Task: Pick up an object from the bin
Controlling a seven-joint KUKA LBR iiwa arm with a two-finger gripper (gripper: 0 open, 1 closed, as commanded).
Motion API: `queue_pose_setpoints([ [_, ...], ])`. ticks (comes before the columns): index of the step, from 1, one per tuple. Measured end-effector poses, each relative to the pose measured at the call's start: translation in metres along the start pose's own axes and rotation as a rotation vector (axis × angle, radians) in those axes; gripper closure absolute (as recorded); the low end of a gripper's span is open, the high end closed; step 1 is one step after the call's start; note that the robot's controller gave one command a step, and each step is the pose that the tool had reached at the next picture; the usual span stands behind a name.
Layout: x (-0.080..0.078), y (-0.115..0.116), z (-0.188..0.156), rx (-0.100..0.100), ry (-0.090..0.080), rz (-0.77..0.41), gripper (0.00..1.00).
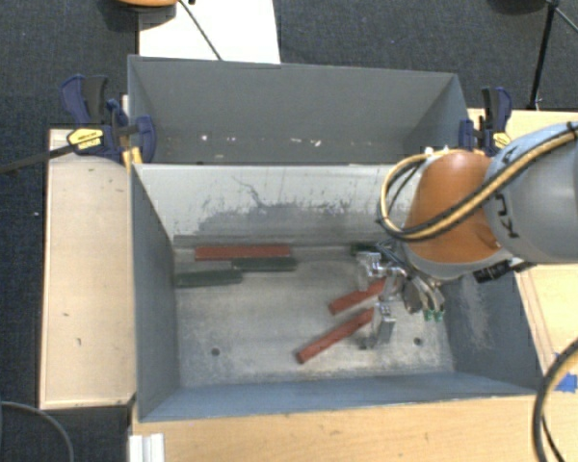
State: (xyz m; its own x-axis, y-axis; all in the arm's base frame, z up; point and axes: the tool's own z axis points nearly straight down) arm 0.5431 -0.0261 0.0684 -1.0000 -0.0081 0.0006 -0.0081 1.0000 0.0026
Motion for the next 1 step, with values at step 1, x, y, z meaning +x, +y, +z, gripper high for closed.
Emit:
queue_pose_setpoints([
  [1,0.0233,0.0234,-0.0028,0.002,-0.004,0.014,1.00],
])
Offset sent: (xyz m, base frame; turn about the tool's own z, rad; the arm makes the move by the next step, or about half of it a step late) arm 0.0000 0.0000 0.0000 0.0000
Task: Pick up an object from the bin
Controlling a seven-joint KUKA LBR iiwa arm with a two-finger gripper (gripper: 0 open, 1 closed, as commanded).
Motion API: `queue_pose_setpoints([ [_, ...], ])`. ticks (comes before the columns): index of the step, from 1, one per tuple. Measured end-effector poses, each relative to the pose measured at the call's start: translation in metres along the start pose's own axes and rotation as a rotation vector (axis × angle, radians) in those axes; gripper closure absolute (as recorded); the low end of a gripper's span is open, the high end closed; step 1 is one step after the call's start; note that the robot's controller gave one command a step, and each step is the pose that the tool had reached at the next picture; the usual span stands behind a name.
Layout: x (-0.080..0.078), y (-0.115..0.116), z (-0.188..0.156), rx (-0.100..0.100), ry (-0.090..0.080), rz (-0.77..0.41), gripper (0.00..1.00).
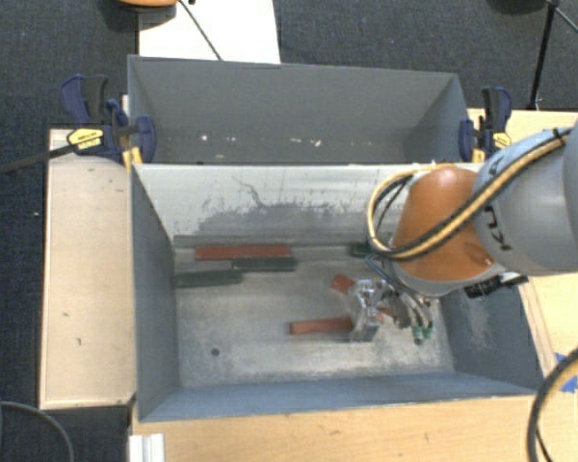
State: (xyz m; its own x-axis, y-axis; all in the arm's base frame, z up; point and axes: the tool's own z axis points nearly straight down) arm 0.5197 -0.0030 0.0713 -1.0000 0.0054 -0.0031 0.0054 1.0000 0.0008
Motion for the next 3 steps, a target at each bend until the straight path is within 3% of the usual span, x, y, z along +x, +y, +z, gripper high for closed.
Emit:
queue_pose_setpoints([
  [1,0.000,0.000,0.000,0.000,0.000,-0.001,1.00],
  [2,0.000,-0.032,-0.139,0.001,0.000,-0.079,1.00],
  [3,0.001,-0.032,-0.139,0.001,0.001,-0.080,0.00],
])
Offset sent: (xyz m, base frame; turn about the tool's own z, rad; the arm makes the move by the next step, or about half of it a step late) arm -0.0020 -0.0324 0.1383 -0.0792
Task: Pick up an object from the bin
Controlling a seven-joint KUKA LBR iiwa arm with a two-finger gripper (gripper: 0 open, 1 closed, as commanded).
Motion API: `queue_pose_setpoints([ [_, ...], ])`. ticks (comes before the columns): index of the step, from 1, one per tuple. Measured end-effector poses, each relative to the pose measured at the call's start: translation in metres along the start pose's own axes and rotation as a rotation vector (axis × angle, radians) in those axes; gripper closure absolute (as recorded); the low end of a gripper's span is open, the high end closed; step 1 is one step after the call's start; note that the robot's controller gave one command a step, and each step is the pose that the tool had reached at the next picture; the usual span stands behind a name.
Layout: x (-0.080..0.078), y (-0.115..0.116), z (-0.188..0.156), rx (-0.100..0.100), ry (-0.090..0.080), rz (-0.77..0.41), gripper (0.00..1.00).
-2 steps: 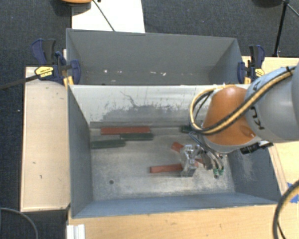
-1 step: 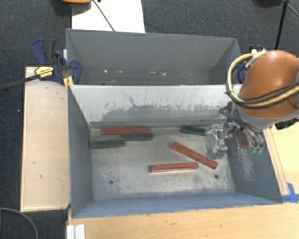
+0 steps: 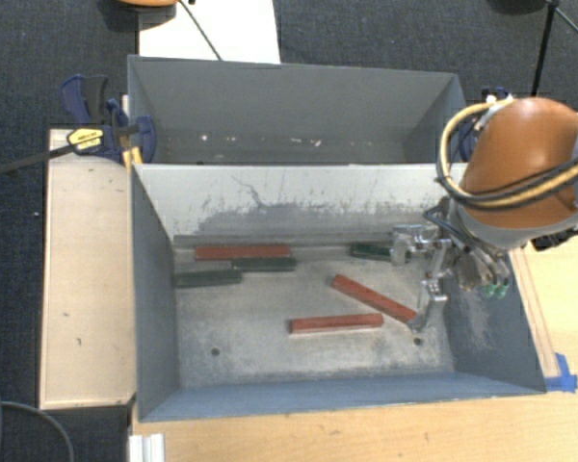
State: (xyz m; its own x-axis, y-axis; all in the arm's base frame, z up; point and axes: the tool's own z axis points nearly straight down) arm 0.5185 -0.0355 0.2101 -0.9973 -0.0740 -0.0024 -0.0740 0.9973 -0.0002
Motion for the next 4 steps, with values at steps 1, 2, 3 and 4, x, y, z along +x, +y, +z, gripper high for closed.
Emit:
queue_pose_setpoints([
  [1,0.000,0.000,0.000,0.000,0.000,0.000,0.00],
  [2,0.000,-0.001,0.007,0.001,-0.009,0.000,0.00],
  [3,0.012,-0.002,0.042,-0.002,0.007,-0.089,0.00],
  [4,-0.015,-0.025,0.088,0.002,-0.008,-0.237,0.00],
])
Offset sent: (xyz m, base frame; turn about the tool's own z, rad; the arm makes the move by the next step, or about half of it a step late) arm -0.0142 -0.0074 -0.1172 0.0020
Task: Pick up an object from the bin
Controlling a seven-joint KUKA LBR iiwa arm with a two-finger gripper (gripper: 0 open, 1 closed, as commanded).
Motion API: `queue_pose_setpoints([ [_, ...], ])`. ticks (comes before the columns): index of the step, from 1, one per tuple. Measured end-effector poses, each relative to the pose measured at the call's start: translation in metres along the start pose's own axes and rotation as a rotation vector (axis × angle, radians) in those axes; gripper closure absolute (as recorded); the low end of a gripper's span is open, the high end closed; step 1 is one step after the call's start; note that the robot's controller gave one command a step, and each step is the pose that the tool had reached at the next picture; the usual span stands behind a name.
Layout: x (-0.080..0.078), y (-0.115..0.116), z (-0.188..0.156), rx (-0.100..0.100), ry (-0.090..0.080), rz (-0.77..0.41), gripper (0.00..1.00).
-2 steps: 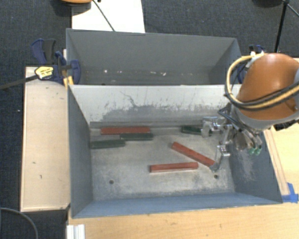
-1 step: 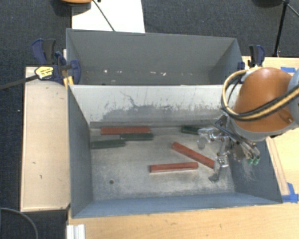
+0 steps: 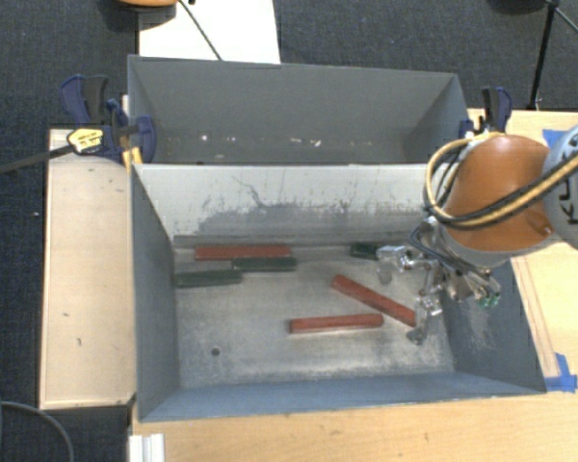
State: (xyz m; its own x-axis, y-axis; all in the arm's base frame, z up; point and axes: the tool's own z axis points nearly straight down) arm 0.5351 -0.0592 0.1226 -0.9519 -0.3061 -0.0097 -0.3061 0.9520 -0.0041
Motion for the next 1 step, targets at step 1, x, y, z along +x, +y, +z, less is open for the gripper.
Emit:
queue_pose_setpoints([
  [1,0.0014,0.0075,0.0509,-0.004,0.008,-0.006,0.00],
])
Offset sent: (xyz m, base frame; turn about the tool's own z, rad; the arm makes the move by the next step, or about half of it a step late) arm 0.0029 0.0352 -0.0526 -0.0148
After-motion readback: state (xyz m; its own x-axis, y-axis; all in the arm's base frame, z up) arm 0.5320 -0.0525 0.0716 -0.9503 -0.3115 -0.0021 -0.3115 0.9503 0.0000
